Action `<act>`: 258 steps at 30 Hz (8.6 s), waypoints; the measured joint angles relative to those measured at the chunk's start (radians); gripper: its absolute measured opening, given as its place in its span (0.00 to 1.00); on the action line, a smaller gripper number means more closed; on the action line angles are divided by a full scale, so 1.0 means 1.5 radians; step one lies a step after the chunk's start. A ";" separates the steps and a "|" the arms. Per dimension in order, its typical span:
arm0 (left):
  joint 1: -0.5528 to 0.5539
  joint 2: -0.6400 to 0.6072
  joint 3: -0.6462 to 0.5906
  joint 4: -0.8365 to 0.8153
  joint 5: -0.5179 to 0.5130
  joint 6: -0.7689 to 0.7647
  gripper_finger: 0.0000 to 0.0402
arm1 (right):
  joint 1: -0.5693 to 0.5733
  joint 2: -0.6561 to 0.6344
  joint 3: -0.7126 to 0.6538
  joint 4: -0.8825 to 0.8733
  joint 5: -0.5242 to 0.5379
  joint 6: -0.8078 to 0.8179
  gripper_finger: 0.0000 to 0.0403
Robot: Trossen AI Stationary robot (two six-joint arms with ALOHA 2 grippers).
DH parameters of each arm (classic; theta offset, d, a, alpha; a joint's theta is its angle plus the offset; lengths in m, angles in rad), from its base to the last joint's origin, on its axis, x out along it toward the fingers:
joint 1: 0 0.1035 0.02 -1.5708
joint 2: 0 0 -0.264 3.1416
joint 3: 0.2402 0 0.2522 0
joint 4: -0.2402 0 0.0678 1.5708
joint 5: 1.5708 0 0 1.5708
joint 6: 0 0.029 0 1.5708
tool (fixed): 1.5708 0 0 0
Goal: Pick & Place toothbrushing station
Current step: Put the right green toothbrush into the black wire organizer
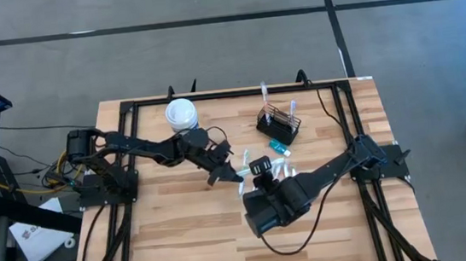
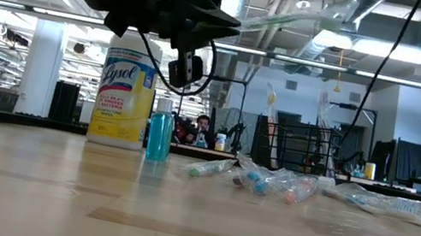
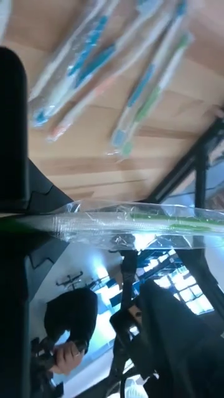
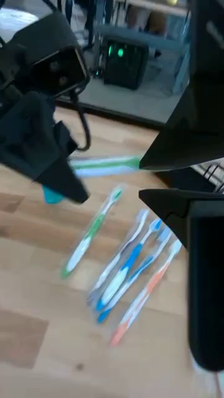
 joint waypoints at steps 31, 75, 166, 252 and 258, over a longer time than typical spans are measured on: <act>-0.001 -0.146 -0.001 0.013 -0.163 0.210 0.02 | 0.077 -0.189 -0.186 0.154 0.172 0.245 0.13; -0.068 -0.144 -0.001 0.173 -0.282 0.390 0.02 | -0.152 -0.632 -0.941 1.450 -0.272 -0.159 0.23; -0.058 -0.090 -0.001 0.249 -0.374 0.418 0.23 | -0.228 -0.596 -0.908 1.518 -0.323 -0.171 0.01; -0.142 -0.184 -0.001 -0.043 -0.392 0.419 0.25 | -0.556 -0.643 -1.085 1.385 -0.237 -0.024 0.01; -0.142 -0.184 -0.001 -0.043 -0.392 0.419 0.25 | -0.559 -0.643 -1.085 1.385 -0.237 -0.024 0.01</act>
